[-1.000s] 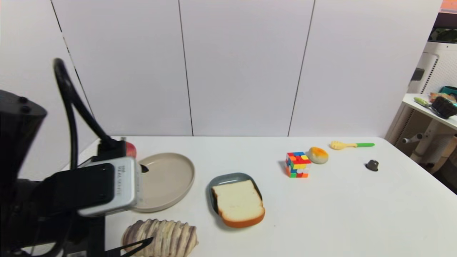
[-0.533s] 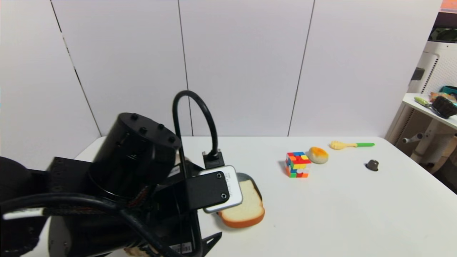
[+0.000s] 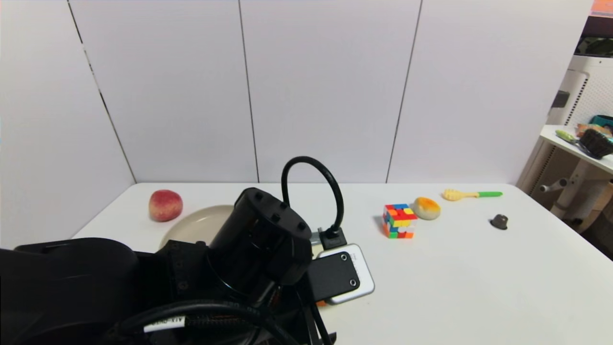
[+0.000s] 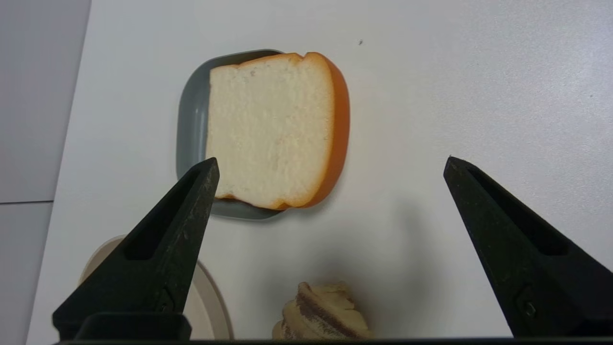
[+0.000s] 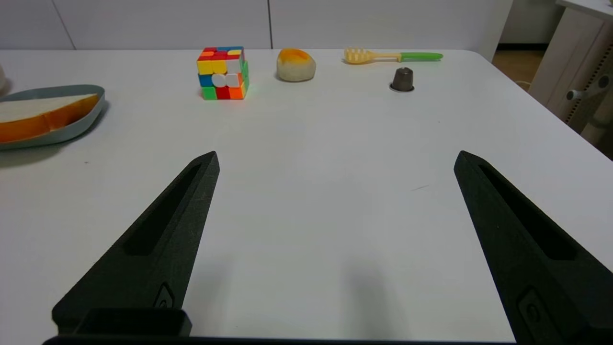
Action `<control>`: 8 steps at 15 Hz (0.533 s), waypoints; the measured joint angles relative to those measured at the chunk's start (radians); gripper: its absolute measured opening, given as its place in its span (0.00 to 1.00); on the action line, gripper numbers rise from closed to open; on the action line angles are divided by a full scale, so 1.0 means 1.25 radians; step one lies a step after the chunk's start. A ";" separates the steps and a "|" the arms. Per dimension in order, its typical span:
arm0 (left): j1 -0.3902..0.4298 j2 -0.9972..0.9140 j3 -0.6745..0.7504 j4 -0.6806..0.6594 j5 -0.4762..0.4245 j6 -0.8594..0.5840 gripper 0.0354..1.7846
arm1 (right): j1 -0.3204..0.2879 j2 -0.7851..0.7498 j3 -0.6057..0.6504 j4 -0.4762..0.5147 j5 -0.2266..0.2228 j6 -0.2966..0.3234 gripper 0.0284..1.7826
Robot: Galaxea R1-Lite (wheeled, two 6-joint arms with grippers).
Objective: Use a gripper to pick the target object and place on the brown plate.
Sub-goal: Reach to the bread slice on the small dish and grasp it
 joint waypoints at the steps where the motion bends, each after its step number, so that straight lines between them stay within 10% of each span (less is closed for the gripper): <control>1: -0.008 0.010 -0.001 0.000 0.000 -0.004 0.94 | 0.000 0.000 0.000 -0.001 0.000 0.000 0.95; 8: -0.030 0.055 0.001 -0.009 -0.001 -0.023 0.94 | 0.000 0.000 0.000 0.000 0.000 0.000 0.95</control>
